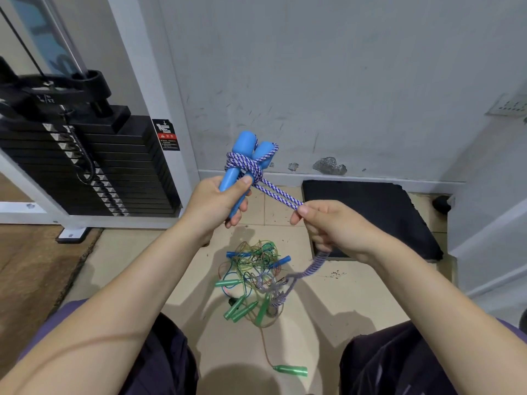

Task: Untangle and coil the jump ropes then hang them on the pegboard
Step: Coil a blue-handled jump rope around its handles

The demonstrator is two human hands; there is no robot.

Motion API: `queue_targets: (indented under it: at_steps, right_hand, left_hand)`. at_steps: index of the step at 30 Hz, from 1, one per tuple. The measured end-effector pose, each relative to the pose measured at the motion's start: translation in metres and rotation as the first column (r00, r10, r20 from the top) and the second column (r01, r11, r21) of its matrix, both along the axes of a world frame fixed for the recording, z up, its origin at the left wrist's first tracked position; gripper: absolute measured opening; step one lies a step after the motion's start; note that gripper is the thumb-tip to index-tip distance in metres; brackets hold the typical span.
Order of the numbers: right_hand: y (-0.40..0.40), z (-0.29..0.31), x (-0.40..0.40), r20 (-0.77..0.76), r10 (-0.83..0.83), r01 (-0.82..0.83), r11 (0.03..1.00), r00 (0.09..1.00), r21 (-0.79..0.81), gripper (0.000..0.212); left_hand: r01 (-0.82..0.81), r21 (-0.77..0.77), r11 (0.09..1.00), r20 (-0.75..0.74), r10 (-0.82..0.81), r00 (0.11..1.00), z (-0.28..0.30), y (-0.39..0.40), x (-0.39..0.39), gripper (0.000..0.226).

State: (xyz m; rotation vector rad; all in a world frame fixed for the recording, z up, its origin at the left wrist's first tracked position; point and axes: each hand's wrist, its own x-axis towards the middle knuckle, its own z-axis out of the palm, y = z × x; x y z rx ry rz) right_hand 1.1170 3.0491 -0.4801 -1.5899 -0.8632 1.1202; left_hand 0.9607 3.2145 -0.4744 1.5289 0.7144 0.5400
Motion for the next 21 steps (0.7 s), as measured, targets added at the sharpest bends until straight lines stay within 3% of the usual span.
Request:
queue_targets:
  at_steps: [3, 7, 10, 13, 16, 18, 21]
  right_hand:
    - [-0.007, 0.009, 0.005, 0.007, 0.037, -0.037, 0.997, 0.999, -0.066, 0.021]
    - [-0.010, 0.015, 0.005, -0.012, 0.089, -0.087, 0.989, 0.996, 0.120, 0.027]
    - [-0.008, 0.019, 0.001, -0.068, 0.097, -0.081, 0.975, 0.993, 0.206, 0.025]
    - [-0.009, 0.022, 0.002, -0.060, 0.091, -0.074, 0.967, 0.994, 0.243, 0.022]
    - [-0.008, 0.022, 0.003, 0.195, -0.034, -0.004, 0.982, 0.980, 0.190, 0.016]
    - [-0.005, 0.020, 0.000, 0.431, -0.074, 0.004, 0.987, 0.899, 0.160, 0.015]
    - [0.001, 0.014, -0.003, 0.618, -0.096, 0.013, 0.990, 0.780, 0.138, 0.022]
  left_hand:
    - [-0.004, 0.048, 0.999, -0.060, 0.007, 0.998, -0.001, -0.002, 0.000, 0.029]
    - [0.032, 0.100, 0.995, -0.133, -0.018, 0.991, -0.001, -0.005, 0.003, 0.028]
    - [0.183, 0.112, 0.977, -0.286, -0.145, 0.947, -0.006, -0.013, 0.006, 0.027]
    - [0.419, 0.045, 0.907, -0.407, -0.366, 0.837, -0.006, -0.020, 0.005, 0.029]
    - [0.616, -0.028, 0.788, -0.447, -0.561, 0.697, 0.004, -0.026, 0.002, 0.029]
    - [0.683, -0.031, 0.730, -0.500, -0.603, 0.622, 0.010, -0.030, 0.002, 0.033]
    - [0.734, -0.026, 0.679, -0.559, -0.618, 0.552, 0.013, -0.033, 0.001, 0.036]
